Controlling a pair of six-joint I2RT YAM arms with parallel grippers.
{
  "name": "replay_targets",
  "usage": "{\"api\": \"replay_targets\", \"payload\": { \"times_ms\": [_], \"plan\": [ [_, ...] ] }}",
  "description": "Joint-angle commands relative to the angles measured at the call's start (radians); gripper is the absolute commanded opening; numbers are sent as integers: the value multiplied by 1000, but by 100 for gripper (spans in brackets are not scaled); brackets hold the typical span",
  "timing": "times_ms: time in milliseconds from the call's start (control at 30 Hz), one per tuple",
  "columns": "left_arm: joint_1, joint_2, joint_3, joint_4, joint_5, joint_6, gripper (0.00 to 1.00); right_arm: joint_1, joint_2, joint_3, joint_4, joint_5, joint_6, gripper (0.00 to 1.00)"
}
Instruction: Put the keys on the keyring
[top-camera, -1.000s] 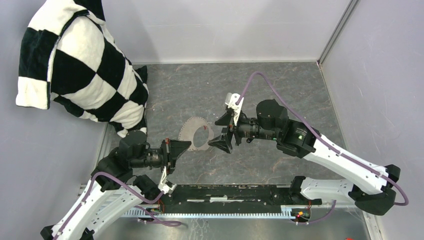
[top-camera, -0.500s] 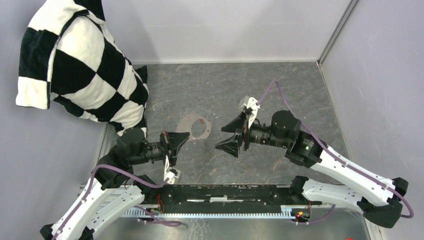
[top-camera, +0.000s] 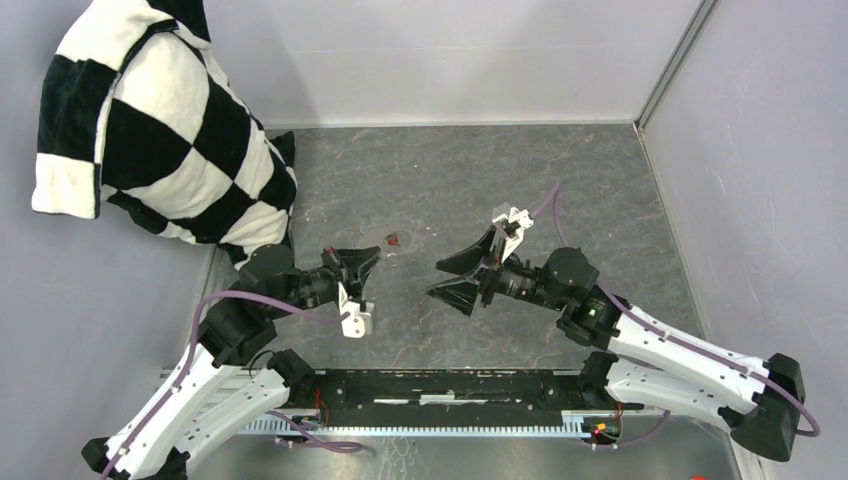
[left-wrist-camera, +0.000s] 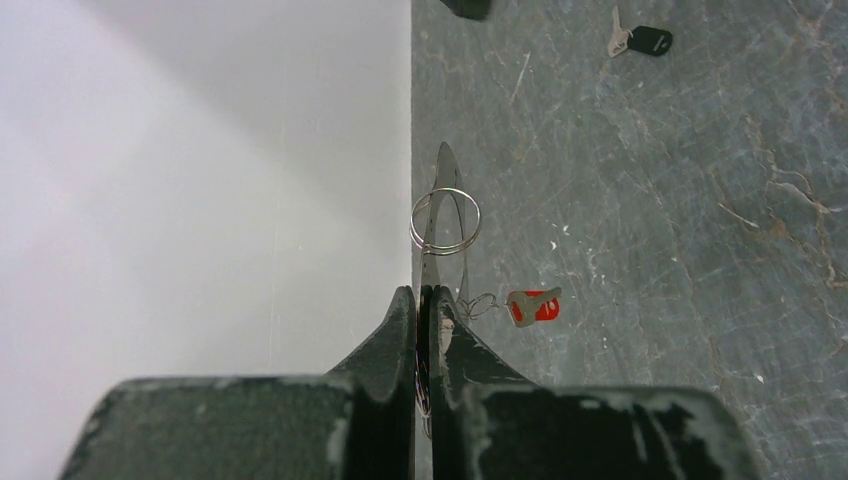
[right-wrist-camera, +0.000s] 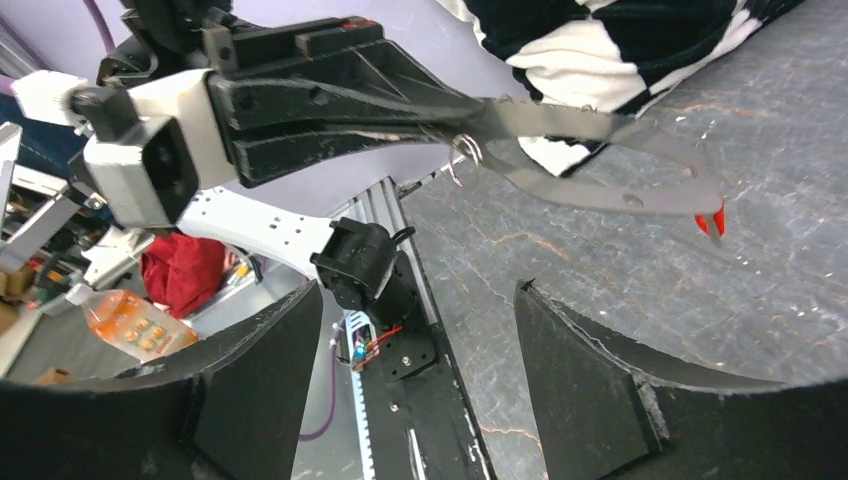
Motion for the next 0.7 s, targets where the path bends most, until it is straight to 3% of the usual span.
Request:
{"api": "replay_targets", "payload": {
  "times_ms": [0,367,667],
  "plan": [
    [0,-25,10,124,-11,-85,2,6,32,-80,269,28,120,76],
    [0,-13,-6,188,-9,-160,2,41,240,-85,632,103,253,73],
    [0,-32,-19,210,13,-178,2,75,310,-21,662,142,189,68]
  ]
}}
